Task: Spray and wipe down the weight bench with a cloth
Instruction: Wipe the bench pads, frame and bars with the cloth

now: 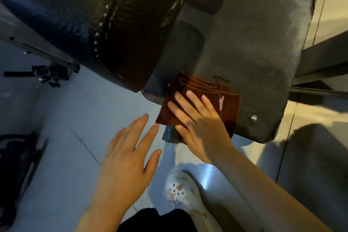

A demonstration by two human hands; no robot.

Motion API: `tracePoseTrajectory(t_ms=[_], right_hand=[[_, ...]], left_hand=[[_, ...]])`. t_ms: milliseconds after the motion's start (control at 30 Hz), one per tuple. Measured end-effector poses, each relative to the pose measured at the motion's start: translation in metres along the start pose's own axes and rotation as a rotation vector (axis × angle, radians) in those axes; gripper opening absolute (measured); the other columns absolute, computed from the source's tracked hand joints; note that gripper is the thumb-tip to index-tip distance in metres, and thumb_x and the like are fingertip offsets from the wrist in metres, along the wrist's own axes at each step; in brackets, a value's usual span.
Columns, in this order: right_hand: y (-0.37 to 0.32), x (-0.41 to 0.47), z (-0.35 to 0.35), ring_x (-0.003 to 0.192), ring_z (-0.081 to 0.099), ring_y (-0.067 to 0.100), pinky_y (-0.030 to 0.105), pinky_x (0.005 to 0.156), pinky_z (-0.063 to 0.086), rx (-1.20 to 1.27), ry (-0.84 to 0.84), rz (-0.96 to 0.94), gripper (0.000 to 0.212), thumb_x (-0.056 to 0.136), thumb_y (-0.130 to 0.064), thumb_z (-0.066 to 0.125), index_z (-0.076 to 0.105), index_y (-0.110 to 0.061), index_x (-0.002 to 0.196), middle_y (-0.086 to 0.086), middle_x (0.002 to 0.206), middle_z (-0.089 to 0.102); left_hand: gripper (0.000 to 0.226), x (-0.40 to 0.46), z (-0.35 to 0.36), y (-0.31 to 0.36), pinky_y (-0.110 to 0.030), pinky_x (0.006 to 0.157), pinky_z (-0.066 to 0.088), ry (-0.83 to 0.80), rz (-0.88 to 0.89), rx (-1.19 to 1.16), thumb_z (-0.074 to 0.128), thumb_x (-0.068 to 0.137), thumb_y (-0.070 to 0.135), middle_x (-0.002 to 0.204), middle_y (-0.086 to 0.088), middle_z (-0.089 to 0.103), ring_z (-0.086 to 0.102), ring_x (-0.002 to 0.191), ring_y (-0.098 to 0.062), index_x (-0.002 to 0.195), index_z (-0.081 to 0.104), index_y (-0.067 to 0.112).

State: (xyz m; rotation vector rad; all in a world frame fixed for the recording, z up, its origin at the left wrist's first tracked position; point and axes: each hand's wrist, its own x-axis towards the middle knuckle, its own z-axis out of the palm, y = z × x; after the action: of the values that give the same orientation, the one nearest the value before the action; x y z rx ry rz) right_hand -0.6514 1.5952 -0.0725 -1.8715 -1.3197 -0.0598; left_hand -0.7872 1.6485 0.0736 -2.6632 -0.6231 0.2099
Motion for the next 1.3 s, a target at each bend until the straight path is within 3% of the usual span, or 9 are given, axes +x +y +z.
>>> tracePoseTrajectory(t_ms=[300, 500, 633, 733, 833, 933, 1000, 1167, 1300], right_hand=[[-0.016, 0.075, 0.002, 0.142, 0.034, 0.027, 0.045, 0.117, 0.026, 0.024, 0.119, -0.132, 0.05, 0.099, -0.036, 0.036, 0.049, -0.012, 0.141, 0.007, 0.149, 0.045], [0.003, 0.028, 0.007, 0.142, 0.031, 0.031, 0.045, 0.118, 0.021, -0.043, 0.172, -0.101, 0.055, 0.096, -0.035, 0.048, 0.041, -0.015, 0.147, 0.013, 0.154, 0.035], [0.026, -0.006, 0.0, 0.138, 0.031, 0.025, 0.045, 0.115, 0.028, 0.22, 0.307, 0.253, 0.05, 0.091, -0.025, 0.052, 0.048, -0.002, 0.135, 0.021, 0.147, 0.039], [0.04, 0.003, -0.012, 0.123, 0.04, 0.009, 0.013, 0.109, 0.026, 0.423, 0.579, 0.553, 0.029, 0.098, -0.014, 0.045, 0.06, 0.005, 0.112, 0.024, 0.131, 0.05], [0.038, 0.035, -0.026, 0.104, 0.045, 0.005, 0.006, 0.095, 0.029, 0.546, 0.819, 0.801, 0.029, 0.1, -0.018, 0.044, 0.062, 0.003, 0.109, 0.017, 0.117, 0.054], [0.0, 0.073, -0.022, 0.107, 0.047, 0.003, 0.027, 0.108, 0.035, 0.686, 0.708, 0.679, 0.026, 0.098, -0.016, 0.048, 0.063, -0.002, 0.114, 0.004, 0.112, 0.058], [-0.029, 0.087, -0.008, 0.118, 0.05, 0.016, 0.045, 0.116, 0.025, 0.617, 0.535, 0.493, 0.028, 0.098, -0.02, 0.048, 0.066, -0.003, 0.111, 0.01, 0.115, 0.064], [-0.02, 0.058, 0.019, 0.113, 0.054, 0.028, 0.047, 0.11, 0.031, 0.281, 0.392, 0.005, 0.028, 0.092, -0.02, 0.053, 0.071, -0.004, 0.107, 0.013, 0.112, 0.067], [-0.013, 0.043, 0.018, 0.116, 0.056, 0.028, 0.047, 0.113, 0.028, 0.201, 0.308, -0.087, 0.033, 0.095, -0.021, 0.048, 0.068, -0.007, 0.117, 0.011, 0.121, 0.065]], left_hand=[[0.053, 0.0, -0.001, 0.001, -0.055, 0.093, 0.048, 0.019, -0.124, -0.046, 0.042, 0.091, 0.045, 0.137, -0.013, 0.056, 0.06, 0.115, -0.035, 0.127, 0.061, 0.012], [0.053, 0.007, -0.005, 0.004, -0.055, 0.089, 0.05, 0.051, -0.137, -0.041, 0.041, 0.09, 0.048, 0.135, -0.012, 0.058, 0.063, 0.111, -0.035, 0.126, 0.062, 0.015], [0.052, 0.013, -0.002, 0.0, -0.046, 0.094, 0.042, 0.054, -0.104, -0.021, 0.042, 0.09, 0.049, 0.137, -0.009, 0.056, 0.063, 0.113, -0.032, 0.128, 0.06, 0.018], [0.054, 0.015, 0.004, 0.001, -0.048, 0.091, 0.038, 0.059, -0.086, 0.03, 0.039, 0.09, 0.051, 0.134, -0.01, 0.059, 0.064, 0.11, -0.035, 0.128, 0.061, 0.019], [0.056, 0.017, 0.006, 0.004, -0.053, 0.088, 0.044, 0.061, -0.082, 0.045, 0.038, 0.09, 0.052, 0.132, -0.012, 0.06, 0.065, 0.107, -0.037, 0.128, 0.06, 0.018], [0.055, 0.02, -0.002, 0.005, -0.054, 0.088, 0.048, 0.088, -0.109, 0.037, 0.04, 0.09, 0.049, 0.13, -0.012, 0.062, 0.066, 0.106, -0.035, 0.129, 0.059, 0.015], [0.055, 0.023, -0.005, 0.005, -0.052, 0.087, 0.051, 0.11, -0.123, 0.029, 0.042, 0.09, 0.047, 0.125, -0.012, 0.064, 0.067, 0.103, -0.034, 0.127, 0.061, 0.012], [0.053, 0.029, -0.005, 0.003, -0.048, 0.084, 0.053, 0.084, -0.119, 0.081, 0.042, 0.088, 0.047, 0.117, -0.009, 0.069, 0.069, 0.098, -0.03, 0.121, 0.066, 0.013], [0.05, 0.037, -0.003, 0.001, -0.046, 0.083, 0.054, 0.058, -0.103, 0.112, 0.04, 0.089, 0.047, 0.112, -0.009, 0.07, 0.07, 0.095, -0.029, 0.112, 0.071, 0.014]])
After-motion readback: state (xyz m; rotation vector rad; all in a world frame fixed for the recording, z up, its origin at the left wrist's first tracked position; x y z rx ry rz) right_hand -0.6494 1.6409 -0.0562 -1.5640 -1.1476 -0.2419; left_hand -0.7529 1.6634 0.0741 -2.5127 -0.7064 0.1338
